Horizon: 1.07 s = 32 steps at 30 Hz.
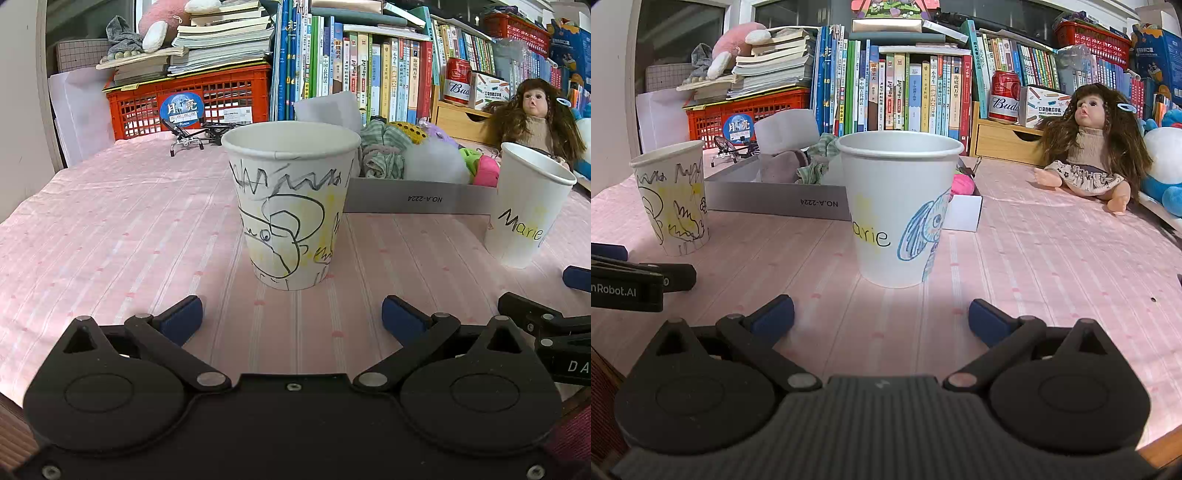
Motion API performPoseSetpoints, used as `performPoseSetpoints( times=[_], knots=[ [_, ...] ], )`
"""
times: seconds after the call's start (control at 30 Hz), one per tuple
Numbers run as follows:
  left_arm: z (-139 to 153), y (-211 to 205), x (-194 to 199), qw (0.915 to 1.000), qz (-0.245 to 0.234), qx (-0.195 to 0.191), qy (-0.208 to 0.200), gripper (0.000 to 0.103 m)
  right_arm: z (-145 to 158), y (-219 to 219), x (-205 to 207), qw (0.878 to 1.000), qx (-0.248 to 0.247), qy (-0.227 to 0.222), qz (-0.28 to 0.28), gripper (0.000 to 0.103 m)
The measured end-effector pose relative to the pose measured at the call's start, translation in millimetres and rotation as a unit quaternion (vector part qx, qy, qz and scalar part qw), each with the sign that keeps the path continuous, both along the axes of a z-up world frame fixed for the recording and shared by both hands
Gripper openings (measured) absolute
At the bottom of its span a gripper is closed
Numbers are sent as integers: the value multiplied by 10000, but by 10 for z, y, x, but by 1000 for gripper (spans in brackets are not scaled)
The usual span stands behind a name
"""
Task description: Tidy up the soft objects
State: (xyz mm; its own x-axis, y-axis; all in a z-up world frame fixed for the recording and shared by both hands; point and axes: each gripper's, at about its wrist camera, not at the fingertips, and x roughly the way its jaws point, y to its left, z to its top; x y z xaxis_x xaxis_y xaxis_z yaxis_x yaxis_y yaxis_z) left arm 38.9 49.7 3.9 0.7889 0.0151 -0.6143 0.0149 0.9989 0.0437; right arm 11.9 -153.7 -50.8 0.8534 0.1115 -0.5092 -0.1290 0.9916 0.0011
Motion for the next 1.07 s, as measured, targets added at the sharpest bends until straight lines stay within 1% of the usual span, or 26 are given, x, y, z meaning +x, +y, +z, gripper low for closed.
performPoseSetpoints(
  times=[1.07],
  knots=[
    [2,1,-8,10000,-17,0,-14,103,-3,2,0,10000,1,-4,-2,103]
  ],
)
